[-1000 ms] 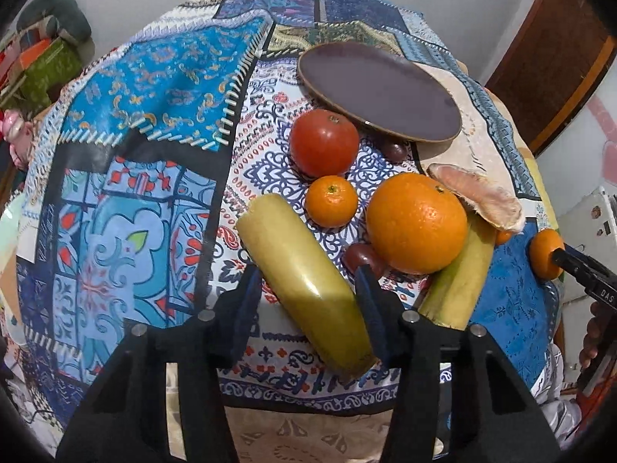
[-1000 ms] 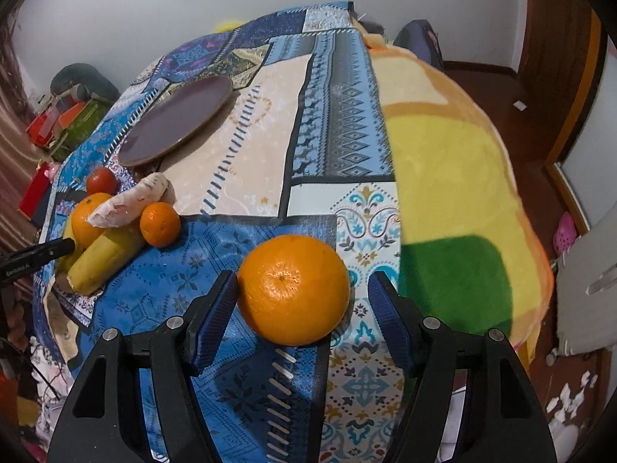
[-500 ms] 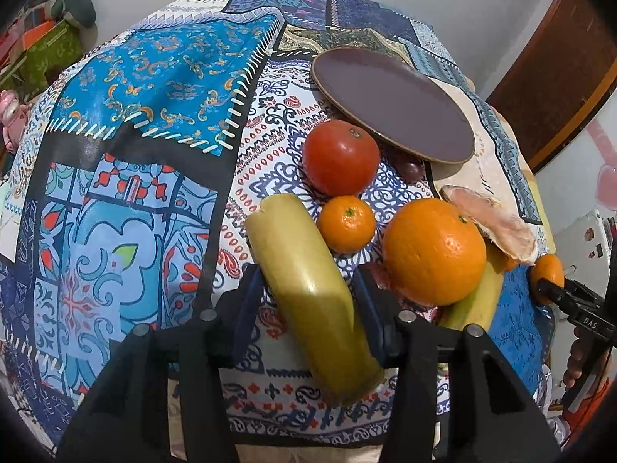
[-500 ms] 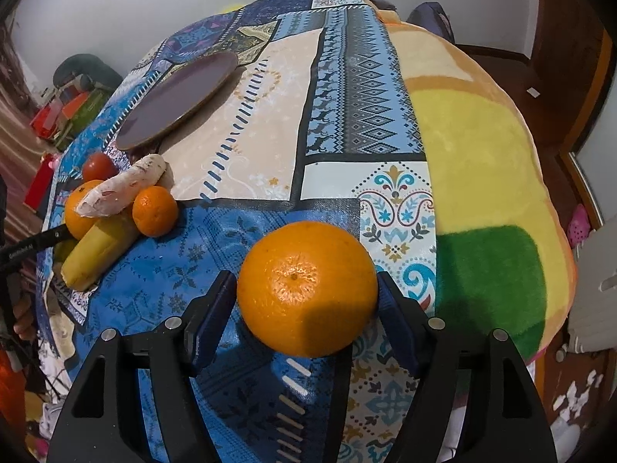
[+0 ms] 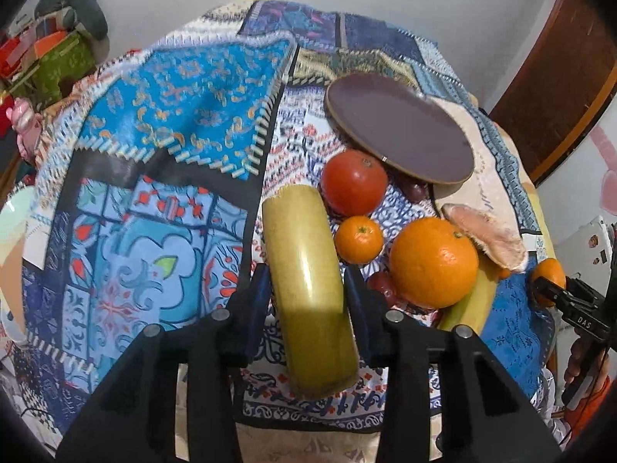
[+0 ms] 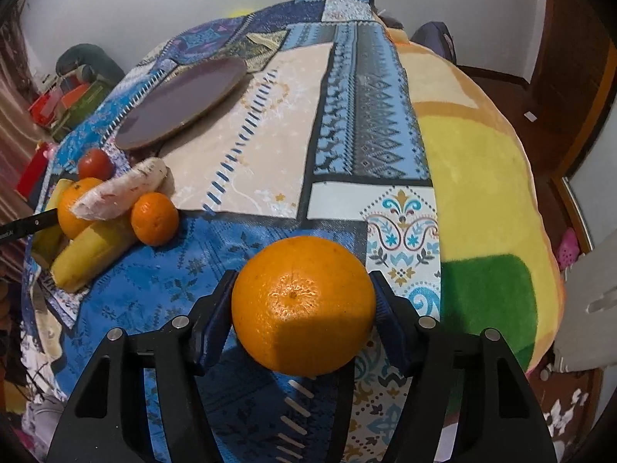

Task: Organize fruits
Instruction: 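Carry the green vegetable and orange onto the brown plate and release both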

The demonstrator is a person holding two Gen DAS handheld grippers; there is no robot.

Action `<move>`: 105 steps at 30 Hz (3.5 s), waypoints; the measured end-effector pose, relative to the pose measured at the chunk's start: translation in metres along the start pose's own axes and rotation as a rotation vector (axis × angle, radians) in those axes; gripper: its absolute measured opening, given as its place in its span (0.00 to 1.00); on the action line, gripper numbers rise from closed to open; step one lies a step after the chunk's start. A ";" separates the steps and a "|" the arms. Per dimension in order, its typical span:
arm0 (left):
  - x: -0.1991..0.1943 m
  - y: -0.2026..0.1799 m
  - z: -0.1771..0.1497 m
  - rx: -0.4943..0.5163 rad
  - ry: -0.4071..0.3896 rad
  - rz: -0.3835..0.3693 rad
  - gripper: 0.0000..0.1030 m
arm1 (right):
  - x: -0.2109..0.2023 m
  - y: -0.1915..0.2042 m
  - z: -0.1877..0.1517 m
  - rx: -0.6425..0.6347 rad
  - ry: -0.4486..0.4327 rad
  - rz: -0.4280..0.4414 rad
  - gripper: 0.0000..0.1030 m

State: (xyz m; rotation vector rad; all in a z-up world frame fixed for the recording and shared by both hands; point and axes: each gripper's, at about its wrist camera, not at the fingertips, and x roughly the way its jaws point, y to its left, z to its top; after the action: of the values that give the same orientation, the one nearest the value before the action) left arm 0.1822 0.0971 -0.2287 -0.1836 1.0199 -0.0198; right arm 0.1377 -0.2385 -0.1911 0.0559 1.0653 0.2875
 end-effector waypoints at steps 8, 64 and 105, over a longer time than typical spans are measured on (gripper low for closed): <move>-0.030 -0.016 0.011 0.051 -0.089 -0.008 0.36 | -0.023 0.016 0.021 -0.040 -0.096 0.005 0.61; 0.059 -0.042 0.146 0.088 -0.095 -0.139 0.35 | 0.071 0.098 0.179 -0.238 -0.181 0.072 0.61; 0.056 -0.049 0.161 0.096 -0.081 -0.099 0.36 | 0.059 0.089 0.181 -0.241 -0.138 0.086 0.71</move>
State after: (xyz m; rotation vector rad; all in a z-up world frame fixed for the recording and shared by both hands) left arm 0.3517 0.0664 -0.1863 -0.1462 0.9266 -0.1496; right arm 0.3031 -0.1213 -0.1367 -0.0936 0.8867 0.4807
